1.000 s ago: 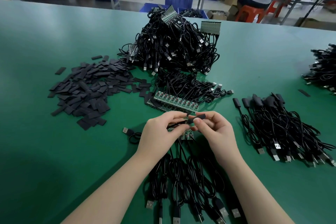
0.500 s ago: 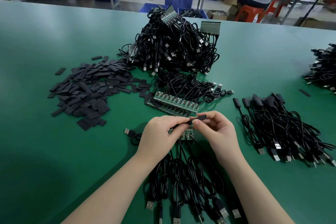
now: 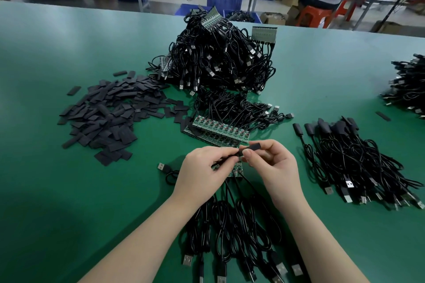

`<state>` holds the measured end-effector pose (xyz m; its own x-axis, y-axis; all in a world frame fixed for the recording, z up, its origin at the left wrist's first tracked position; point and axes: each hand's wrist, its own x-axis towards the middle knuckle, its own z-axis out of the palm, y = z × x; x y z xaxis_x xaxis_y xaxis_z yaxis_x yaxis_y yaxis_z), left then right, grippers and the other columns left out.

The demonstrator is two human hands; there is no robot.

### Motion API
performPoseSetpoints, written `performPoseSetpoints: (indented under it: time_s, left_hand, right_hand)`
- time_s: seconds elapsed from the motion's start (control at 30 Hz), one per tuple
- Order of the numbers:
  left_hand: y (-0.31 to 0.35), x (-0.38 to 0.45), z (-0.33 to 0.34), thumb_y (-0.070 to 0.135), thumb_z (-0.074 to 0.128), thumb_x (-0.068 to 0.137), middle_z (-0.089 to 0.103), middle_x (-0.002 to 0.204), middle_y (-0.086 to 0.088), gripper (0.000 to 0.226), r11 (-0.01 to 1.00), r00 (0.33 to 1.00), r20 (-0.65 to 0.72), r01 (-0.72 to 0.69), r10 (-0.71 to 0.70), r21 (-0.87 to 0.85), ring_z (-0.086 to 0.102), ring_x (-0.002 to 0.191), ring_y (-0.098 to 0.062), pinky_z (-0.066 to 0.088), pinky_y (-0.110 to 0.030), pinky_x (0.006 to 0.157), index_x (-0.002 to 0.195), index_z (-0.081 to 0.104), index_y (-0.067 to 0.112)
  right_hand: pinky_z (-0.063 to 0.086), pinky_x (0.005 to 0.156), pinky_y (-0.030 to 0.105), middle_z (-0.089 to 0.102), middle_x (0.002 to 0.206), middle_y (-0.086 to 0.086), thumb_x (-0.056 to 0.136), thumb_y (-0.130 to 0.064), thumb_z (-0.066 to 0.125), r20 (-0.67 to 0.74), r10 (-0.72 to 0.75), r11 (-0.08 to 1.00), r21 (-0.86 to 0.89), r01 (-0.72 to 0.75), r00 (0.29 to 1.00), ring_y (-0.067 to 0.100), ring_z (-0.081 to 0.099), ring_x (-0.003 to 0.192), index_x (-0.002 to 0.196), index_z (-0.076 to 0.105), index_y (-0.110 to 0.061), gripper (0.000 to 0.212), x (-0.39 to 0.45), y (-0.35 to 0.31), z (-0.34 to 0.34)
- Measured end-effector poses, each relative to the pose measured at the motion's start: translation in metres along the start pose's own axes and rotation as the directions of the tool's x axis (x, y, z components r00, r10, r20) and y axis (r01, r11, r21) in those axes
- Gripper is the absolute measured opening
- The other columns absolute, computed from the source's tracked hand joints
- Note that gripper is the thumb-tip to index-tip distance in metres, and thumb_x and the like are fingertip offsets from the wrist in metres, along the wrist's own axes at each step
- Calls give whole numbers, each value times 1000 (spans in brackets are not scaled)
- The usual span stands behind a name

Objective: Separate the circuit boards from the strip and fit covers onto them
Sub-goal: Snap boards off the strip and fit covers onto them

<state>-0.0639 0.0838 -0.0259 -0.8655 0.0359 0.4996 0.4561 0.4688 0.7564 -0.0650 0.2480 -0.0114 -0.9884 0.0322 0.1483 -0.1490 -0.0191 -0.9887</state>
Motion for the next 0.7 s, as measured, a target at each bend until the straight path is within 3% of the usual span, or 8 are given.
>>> performPoseSetpoints:
  time_s: [0.17,0.33,0.5,0.7]
  left_hand:
    - [-1,0,-1,28,70,83,64,90,36,24,999,999,9,33,-33,-31,66,91,4,52,-18,82,106,73,32]
    - [-1,-1,0,28,70,83,67,91,31,20,997,998,13,60,-60,-50,66,91,6,51,-14,82,103,76,29]
    - [-2,-1,-1,24,72,84,70,93,24,19,996,998,8,60,-59,-65,66,91,4,50,-14,82,102,77,28]
    - [-2,0,0,17,76,83,71,91,21,20,993,996,16,84,-83,-83,66,90,5,49,-12,81,101,78,26]
  right_hand:
    - [58,76,23,76,82,4,82,-10,77,-13,-26,998,-52,25,1000,17,74,79,84,71,-28,19,-1,0,1]
    - [52,69,14,76,81,1,81,-4,77,-15,-34,998,-45,33,999,8,72,76,88,70,-19,18,-1,-1,2]
    - [54,71,17,77,82,3,82,-6,76,0,-15,1000,-24,15,1000,15,74,80,88,70,-22,18,-1,-1,1]
    - [52,71,14,76,75,0,84,-7,75,-14,-17,1000,-25,17,1000,10,72,75,87,68,-17,13,1,3,1]
